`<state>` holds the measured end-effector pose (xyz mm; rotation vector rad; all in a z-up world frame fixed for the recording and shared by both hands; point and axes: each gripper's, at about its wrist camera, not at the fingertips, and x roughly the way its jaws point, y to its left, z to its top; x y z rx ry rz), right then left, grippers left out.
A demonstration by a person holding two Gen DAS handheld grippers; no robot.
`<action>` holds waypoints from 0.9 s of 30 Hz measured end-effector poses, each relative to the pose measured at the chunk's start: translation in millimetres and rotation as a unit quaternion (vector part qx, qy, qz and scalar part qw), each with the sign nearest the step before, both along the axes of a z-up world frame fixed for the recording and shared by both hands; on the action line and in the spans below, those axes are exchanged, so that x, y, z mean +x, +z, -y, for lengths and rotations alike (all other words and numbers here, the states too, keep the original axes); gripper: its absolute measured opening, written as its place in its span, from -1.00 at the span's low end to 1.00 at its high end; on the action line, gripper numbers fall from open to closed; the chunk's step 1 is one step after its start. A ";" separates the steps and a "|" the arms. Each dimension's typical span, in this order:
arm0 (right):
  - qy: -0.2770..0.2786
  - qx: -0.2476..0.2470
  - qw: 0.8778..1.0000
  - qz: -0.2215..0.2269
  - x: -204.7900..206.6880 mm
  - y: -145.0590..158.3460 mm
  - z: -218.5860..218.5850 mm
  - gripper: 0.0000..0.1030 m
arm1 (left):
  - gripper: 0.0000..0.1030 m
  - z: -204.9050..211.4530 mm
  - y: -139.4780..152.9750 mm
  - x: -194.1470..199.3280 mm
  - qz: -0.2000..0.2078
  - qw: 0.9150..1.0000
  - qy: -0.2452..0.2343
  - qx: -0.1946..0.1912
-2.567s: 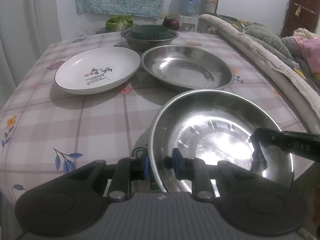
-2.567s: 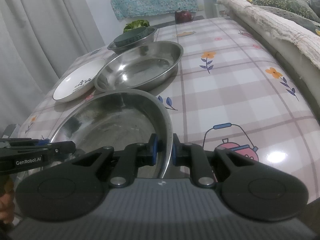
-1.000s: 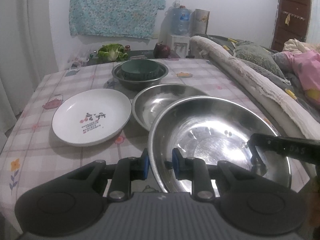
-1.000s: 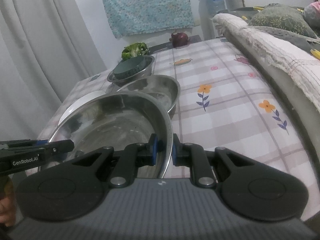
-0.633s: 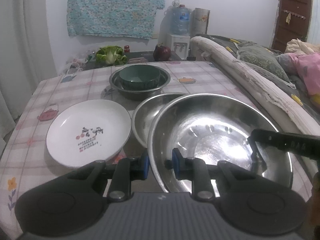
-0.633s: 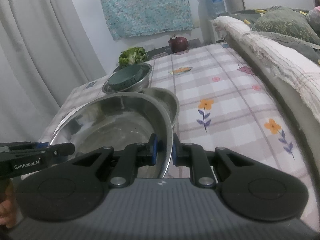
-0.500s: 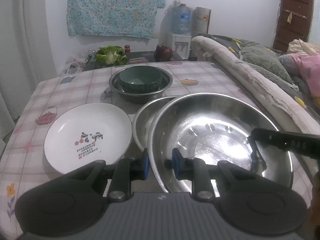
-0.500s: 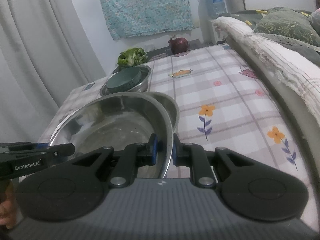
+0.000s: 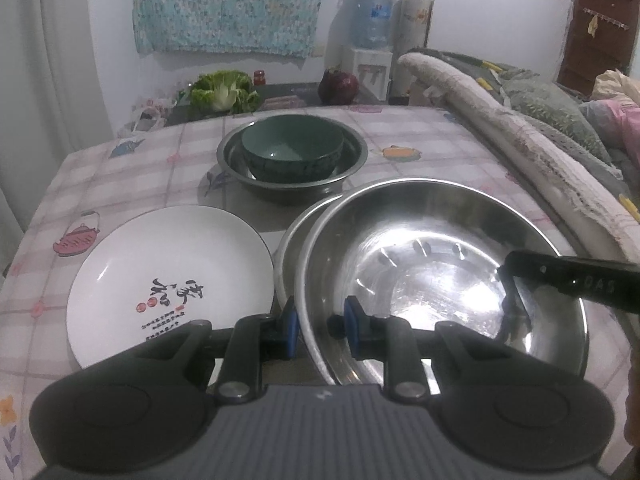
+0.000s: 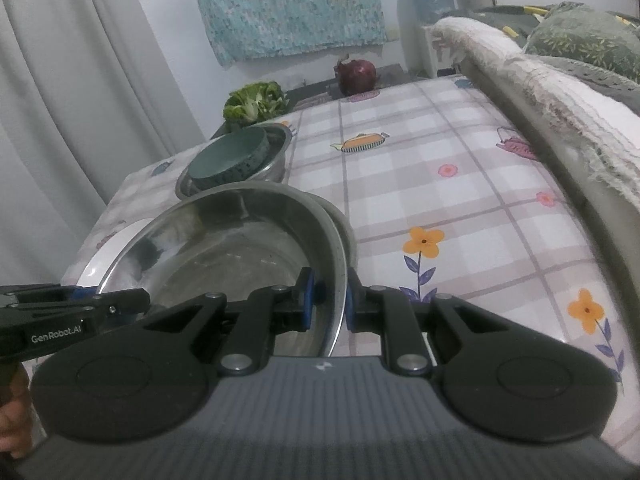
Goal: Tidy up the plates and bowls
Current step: 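Lower the held steel plate onto the other steel plate with both tools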
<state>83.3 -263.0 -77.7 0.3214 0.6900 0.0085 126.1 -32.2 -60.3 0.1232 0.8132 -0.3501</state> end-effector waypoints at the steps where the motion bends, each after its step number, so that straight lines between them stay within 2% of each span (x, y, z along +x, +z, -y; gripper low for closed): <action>1: 0.000 0.000 1.000 -0.002 2.7 -1.6 0.5 -0.70 | -0.55 0.4 -1.5 2.4 -0.002 1.000 0.000 0.001; 6: 0.002 -0.002 1.000 -0.014 17.1 -9.0 1.9 -0.69 | -0.55 1.6 -9.0 13.1 -0.017 1.000 -0.001 0.003; 13: 0.006 -0.007 1.000 -0.017 27.5 -7.9 4.9 -0.68 | -0.54 3.8 -10.3 18.5 -0.018 1.000 -0.005 0.004; 27: 0.006 -0.010 1.000 -0.011 25.4 -5.6 11.4 -0.61 | -0.53 -0.3 -4.0 9.1 -0.014 1.000 0.000 0.011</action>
